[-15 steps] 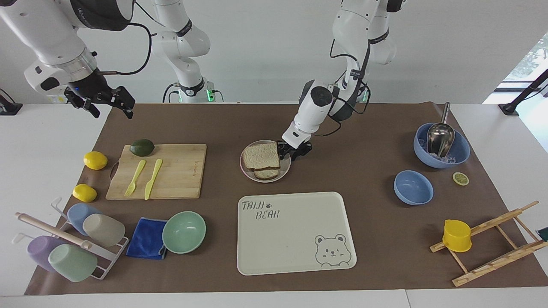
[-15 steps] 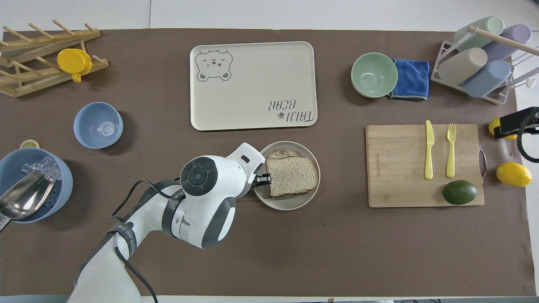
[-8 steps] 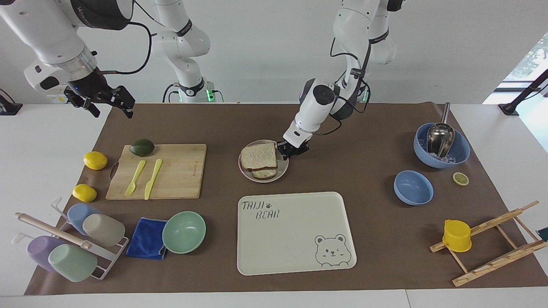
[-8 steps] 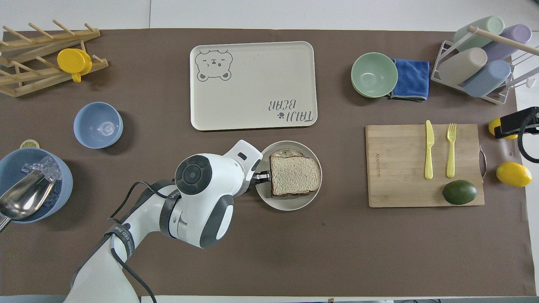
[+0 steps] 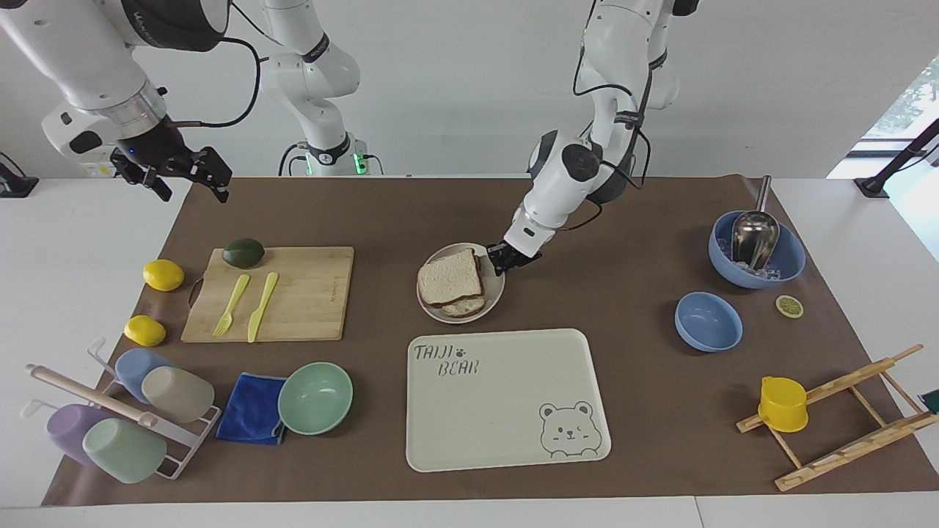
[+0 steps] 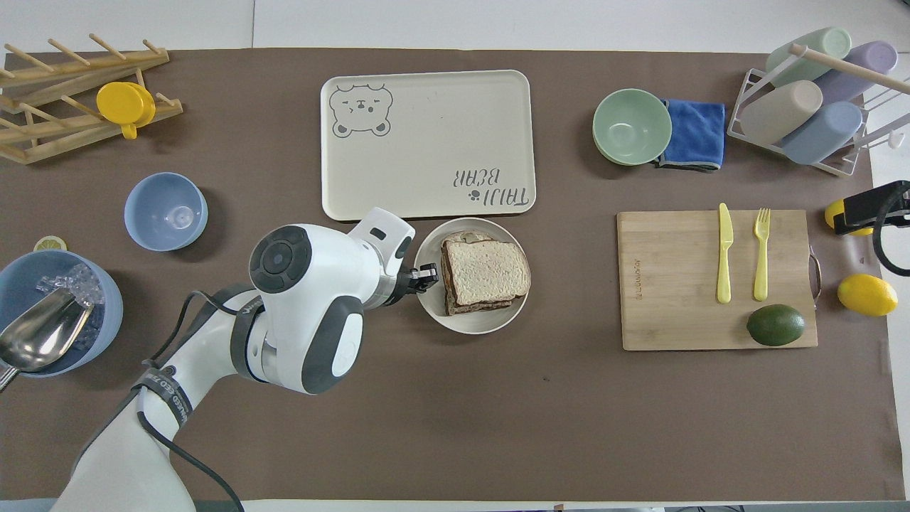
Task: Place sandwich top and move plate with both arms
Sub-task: 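Grasp the plate rim with the left gripper, then slide the plate with the left gripper onto the bear tray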
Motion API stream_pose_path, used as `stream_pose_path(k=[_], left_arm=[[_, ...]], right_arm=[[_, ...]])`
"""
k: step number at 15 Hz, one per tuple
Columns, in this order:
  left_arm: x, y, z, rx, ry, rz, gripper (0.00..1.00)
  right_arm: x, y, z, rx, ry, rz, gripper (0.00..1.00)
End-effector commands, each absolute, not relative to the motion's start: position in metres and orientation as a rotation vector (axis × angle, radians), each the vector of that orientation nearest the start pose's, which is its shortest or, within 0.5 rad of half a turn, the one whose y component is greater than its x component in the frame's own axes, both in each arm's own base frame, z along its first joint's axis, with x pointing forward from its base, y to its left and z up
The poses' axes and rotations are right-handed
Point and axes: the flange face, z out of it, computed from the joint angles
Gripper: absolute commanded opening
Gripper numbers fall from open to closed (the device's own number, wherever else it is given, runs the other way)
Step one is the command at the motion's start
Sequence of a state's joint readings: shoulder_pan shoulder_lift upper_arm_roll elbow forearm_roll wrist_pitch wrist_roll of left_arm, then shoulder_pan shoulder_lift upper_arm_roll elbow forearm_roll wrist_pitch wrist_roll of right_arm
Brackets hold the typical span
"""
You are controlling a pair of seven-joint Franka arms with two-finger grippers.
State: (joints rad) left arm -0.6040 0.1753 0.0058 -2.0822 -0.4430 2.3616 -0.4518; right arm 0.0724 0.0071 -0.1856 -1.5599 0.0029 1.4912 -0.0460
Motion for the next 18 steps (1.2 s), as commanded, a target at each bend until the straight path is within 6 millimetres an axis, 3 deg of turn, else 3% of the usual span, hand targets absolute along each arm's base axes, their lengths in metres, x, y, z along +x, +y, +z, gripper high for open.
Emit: stream_pose_path(k=[1,6,8,15,18], left_arm=[[0.522,-0.307,0.400,-3.486,-0.368,0.168,0.00],[0.581,-0.266,0.433,-3.528,-0.579,0.106,0.00],[0.600,-0.266,0.431,-3.527,-0.619,0.093,0.00],[0.675,-0.267,0.368,-3.473,-0.796,0.018,0.00],[0.683,-0.266,0.349,-3.466,-0.842,-0.096,0.00]], right_arm=[[0.540,-0.057,0.621,-3.107,0.125,0.105,1.00],[0.538,-0.058,0.621,-3.104,0.124,0.119,1.00],[0.538,-0.058,0.621,-3.104,0.124,0.119,1.00],[0.538,-0.058,0.621,-3.104,0.127,0.121,1.00],[0.538,-0.058,0.621,-3.104,0.127,0.119,1.00]])
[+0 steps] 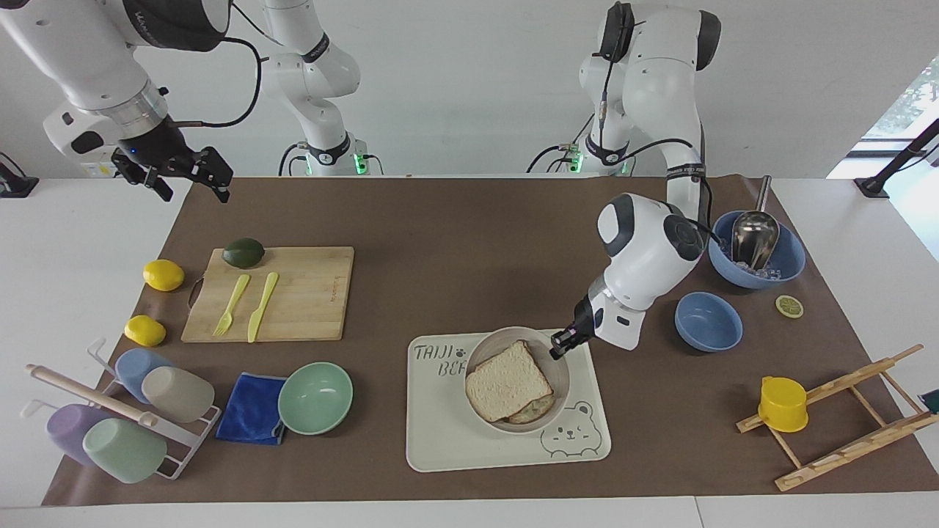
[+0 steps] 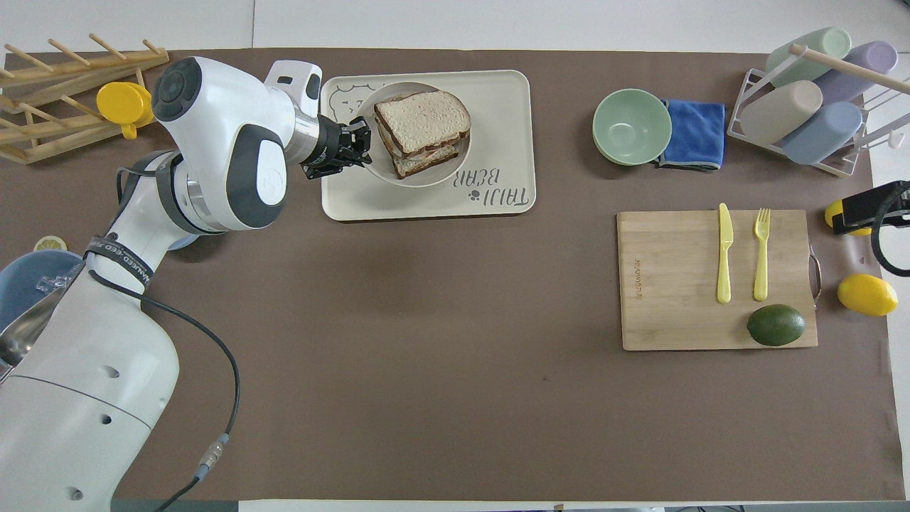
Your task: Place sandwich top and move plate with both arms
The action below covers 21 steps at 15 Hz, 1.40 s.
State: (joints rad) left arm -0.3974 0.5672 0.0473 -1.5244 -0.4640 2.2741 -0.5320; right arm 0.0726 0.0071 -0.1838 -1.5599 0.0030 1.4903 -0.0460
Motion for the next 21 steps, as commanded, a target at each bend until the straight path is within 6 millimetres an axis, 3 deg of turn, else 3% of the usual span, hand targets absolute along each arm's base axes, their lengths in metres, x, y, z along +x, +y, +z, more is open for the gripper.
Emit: stream_pose_path(k=[1,4,6,7,8,9,11,13,16,21], left_arm=[[0.681,-0.265,0.344,-3.460,-0.851,-0.110,0.00],[0.672,-0.263,0.322,-3.434,-0.905,-0.185,0.00],[0.668,-0.261,0.318,-3.428,-0.889,-0.169,0.00],[0.668,-0.262,0.321,-3.431,-0.883,-0.172,0.17],[0.668,-0.262,0.320,-3.429,-0.882,-0.164,0.64],[0.667,-0.260,0.319,-3.425,-0.877,-0.141,1.00],[0.665,-0.261,0.328,-3.411,-0.806,-0.081,1.00],[0.668,-0.245,0.353,-3.396,-0.764,-0.122,1.00],[0.671,-0.208,0.397,-3.384,-0.796,-0.157,1.00],[0.655,-0.148,0.471,-3.255,-0.610,-0.183,1.00]], right_arm=[[0.538,-0.058,0.621,-3.104,0.127,0.119,1.00],[0.538,-0.059,0.621,-3.106,0.127,0.119,1.00],[0.538,-0.059,0.621,-3.106,0.127,0.119,1.00],[0.538,-0.058,0.621,-3.104,0.127,0.119,1.00],[0.538,-0.058,0.621,-3.104,0.127,0.119,1.00],[0.538,-0.059,0.621,-3.106,0.127,0.119,1.00],[0.538,-0.058,0.621,-3.104,0.127,0.119,1.00],[0.538,-0.058,0.621,-3.104,0.127,0.119,1.00],[0.538,-0.059,0.621,-3.106,0.129,0.119,1.00],[0.538,-0.058,0.621,-3.104,0.127,0.119,1.00]])
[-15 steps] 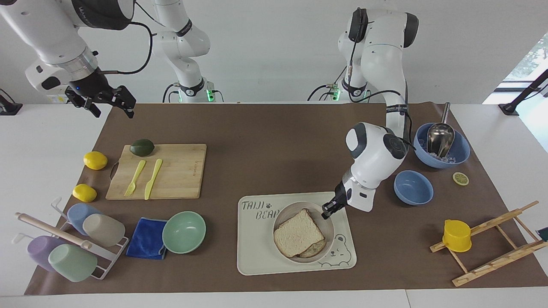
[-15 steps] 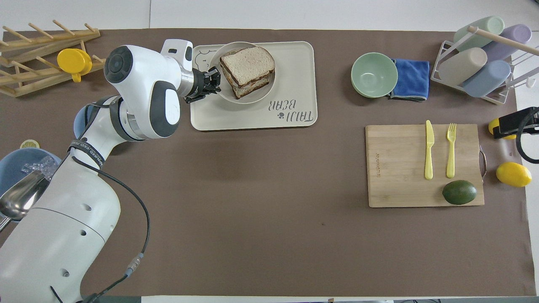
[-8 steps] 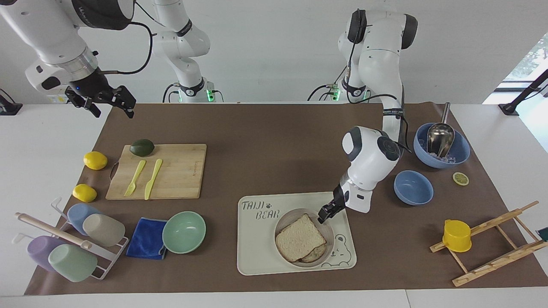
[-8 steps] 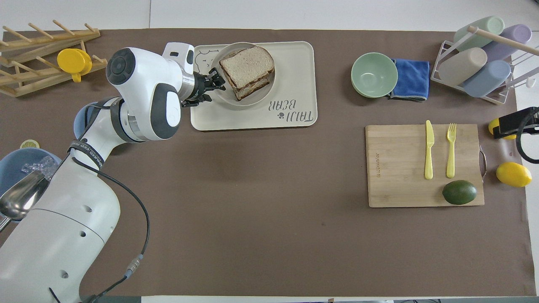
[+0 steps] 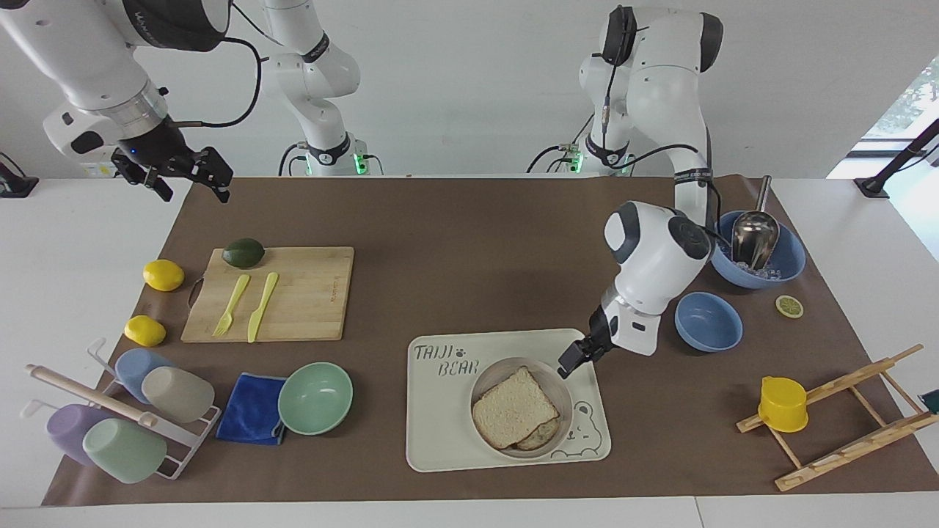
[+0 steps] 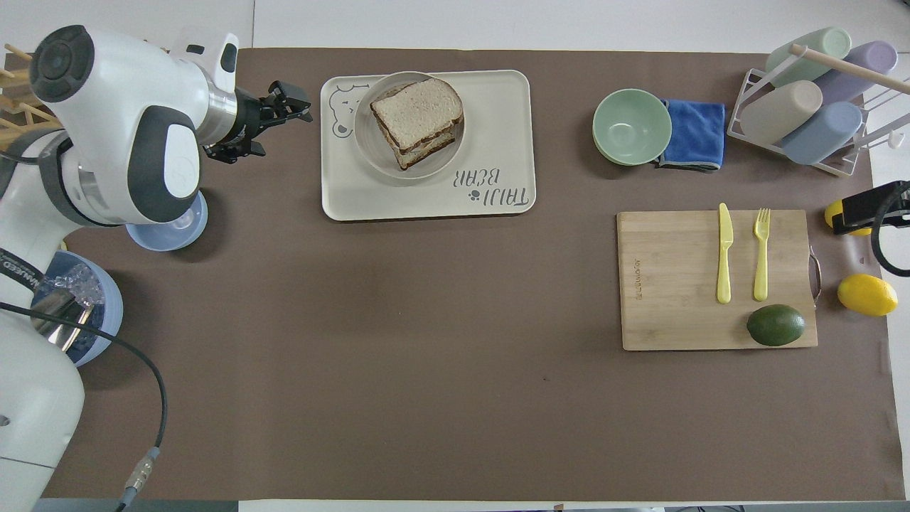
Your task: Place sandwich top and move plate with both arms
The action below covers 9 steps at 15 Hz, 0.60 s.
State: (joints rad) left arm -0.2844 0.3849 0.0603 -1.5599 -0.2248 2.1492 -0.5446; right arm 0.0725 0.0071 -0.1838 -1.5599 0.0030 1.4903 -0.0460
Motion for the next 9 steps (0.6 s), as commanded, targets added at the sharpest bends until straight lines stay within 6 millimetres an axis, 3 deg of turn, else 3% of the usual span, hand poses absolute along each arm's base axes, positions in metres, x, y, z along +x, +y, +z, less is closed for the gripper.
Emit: stream_pose_path(k=[1,6,9], left_arm=[[0.649,-0.135,0.485,-3.246,-0.552,-0.165,1.00],[0.611,-0.076,0.555,-3.256,-0.337,-0.089,1.00],[0.582,-0.065,0.591,-3.205,-0.233,-0.056,1.00]], right_arm=[[0.538,-0.058,0.621,-3.104,0.127,0.119,1.00],[0.538,-0.058,0.621,-3.104,0.127,0.119,1.00],[0.538,-0.058,0.621,-3.104,0.127,0.119,1.00]])
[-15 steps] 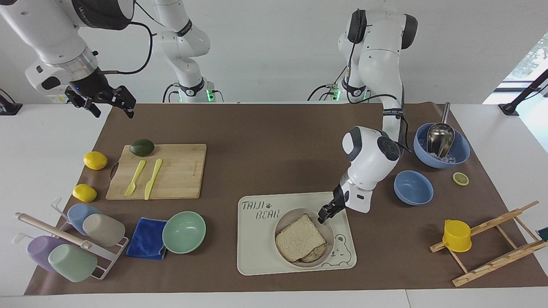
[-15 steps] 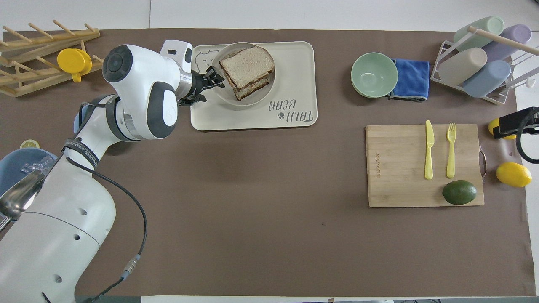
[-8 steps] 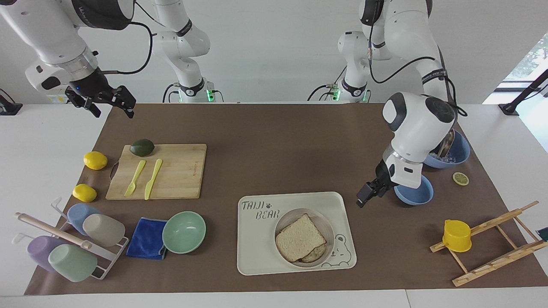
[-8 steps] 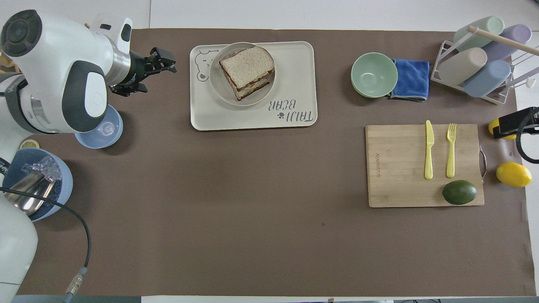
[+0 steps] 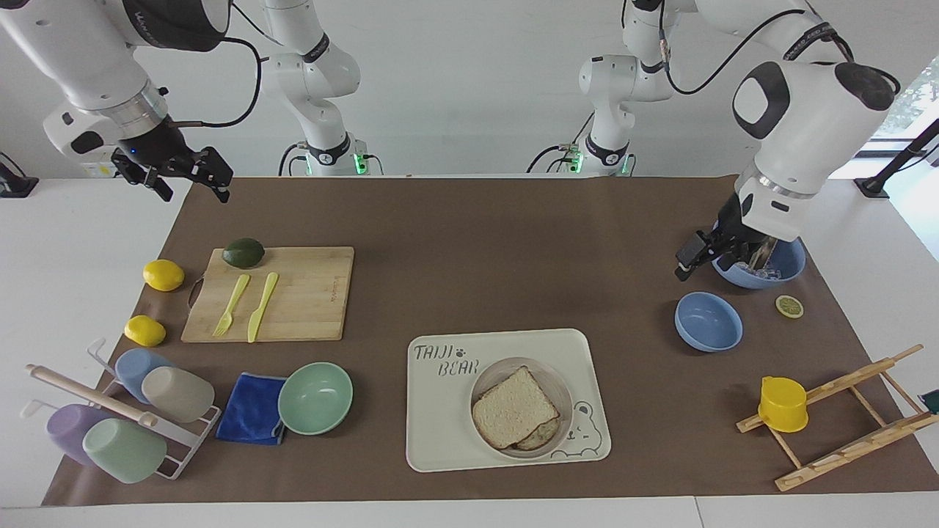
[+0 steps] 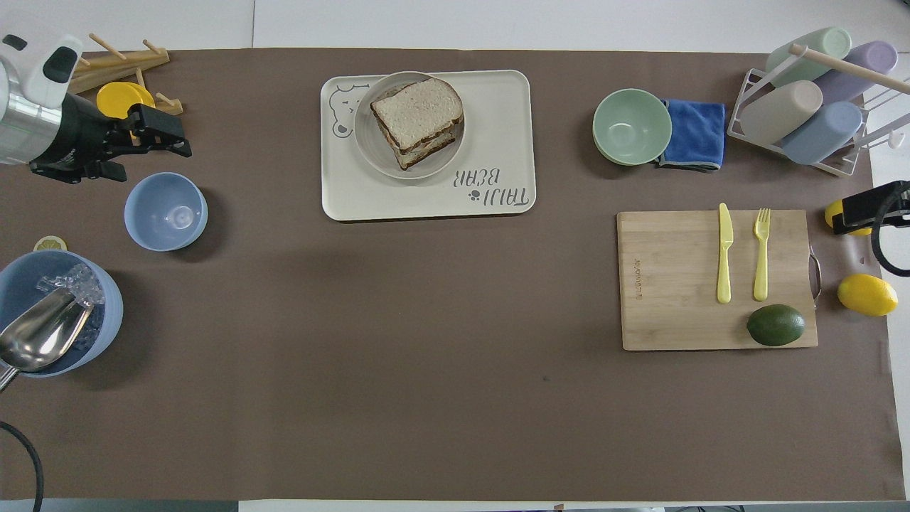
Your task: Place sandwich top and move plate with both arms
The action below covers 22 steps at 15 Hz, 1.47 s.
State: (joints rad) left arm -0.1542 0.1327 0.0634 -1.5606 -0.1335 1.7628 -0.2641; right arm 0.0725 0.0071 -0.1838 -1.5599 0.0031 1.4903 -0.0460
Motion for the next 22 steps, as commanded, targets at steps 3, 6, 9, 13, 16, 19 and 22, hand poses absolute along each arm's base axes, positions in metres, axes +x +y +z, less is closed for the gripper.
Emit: stream_pose_path(k=[3,6,9,13,16,19,22], left_arm=[[0.554,-0.050,0.607,-3.186,-0.089,0.008,1.00],[0.527,-0.051,0.602,-3.185,0.016,0.074,1.00],[0.527,-0.059,0.594,-3.177,0.126,0.046,1.00],[0.533,-0.054,0.605,-3.158,0.165,0.004,1.00],[0.541,-0.053,0.617,-3.166,0.074,0.012,1.00],[0.542,-0.053,0.616,-3.163,0.069,0.007,1.00],[0.540,-0.050,0.618,-3.165,0.057,0.003,1.00]], right_arm=[[0.538,-0.058,0.621,-3.104,0.127,0.119,1.00],[0.538,-0.058,0.621,-3.104,0.127,0.119,1.00],[0.538,-0.058,0.621,-3.104,0.127,0.119,1.00],[0.538,-0.058,0.621,-3.104,0.127,0.119,1.00],[0.538,-0.059,0.621,-3.106,0.127,0.119,1.00],[0.538,-0.058,0.621,-3.104,0.127,0.119,1.00],[0.538,-0.058,0.621,-3.104,0.127,0.119,1.00]])
